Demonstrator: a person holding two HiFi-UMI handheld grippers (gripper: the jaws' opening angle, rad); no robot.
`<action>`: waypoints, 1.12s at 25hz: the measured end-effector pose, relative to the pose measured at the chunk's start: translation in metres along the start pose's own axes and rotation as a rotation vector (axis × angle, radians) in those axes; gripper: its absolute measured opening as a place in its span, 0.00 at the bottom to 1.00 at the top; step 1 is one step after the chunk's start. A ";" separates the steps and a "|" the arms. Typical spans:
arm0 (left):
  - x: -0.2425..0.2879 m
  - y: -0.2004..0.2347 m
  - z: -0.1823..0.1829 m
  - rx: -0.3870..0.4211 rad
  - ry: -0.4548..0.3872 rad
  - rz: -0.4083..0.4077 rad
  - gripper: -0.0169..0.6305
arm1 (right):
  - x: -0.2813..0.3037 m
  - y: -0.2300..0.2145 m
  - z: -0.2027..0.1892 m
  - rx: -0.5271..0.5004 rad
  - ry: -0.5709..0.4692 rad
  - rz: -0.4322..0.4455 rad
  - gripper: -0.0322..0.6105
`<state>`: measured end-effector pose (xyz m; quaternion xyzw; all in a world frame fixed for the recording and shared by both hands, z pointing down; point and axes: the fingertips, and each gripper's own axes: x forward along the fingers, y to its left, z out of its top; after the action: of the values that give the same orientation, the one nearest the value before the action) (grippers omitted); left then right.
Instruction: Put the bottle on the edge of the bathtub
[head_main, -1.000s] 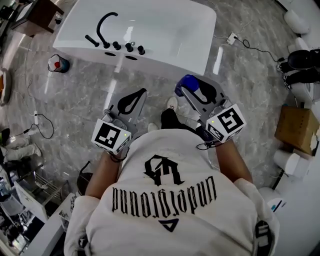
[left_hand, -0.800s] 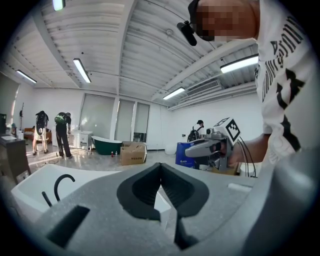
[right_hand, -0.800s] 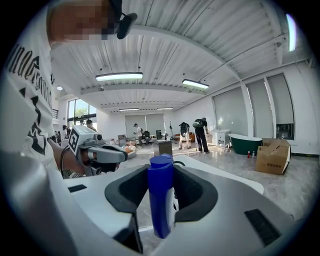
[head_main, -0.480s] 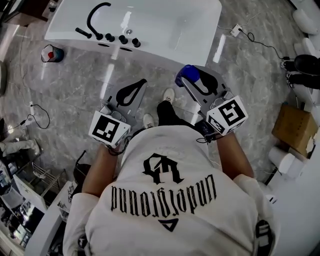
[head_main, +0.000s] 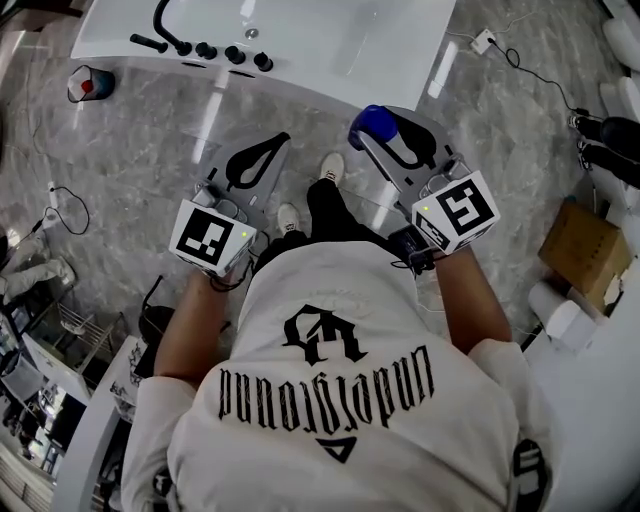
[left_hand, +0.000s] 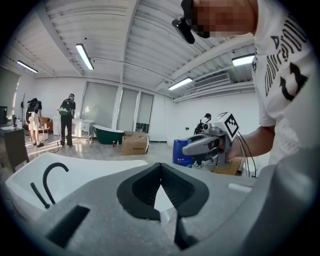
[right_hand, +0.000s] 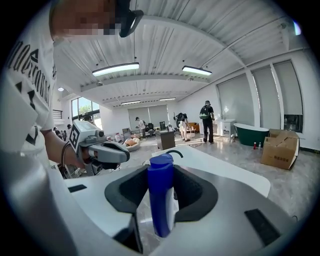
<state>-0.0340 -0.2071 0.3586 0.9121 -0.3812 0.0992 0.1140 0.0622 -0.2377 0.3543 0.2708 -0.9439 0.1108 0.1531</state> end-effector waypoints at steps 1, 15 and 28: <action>0.005 0.002 -0.002 -0.003 0.005 -0.003 0.05 | 0.003 -0.004 -0.002 -0.001 0.005 0.005 0.29; 0.068 0.042 -0.047 -0.042 0.060 0.000 0.05 | 0.049 -0.058 -0.045 0.018 0.045 0.020 0.29; 0.113 0.068 -0.097 -0.110 0.107 -0.016 0.05 | 0.099 -0.103 -0.119 0.000 0.149 0.006 0.29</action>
<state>-0.0139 -0.3018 0.4901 0.9008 -0.3722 0.1259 0.1849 0.0657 -0.3351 0.5126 0.2589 -0.9308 0.1311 0.2224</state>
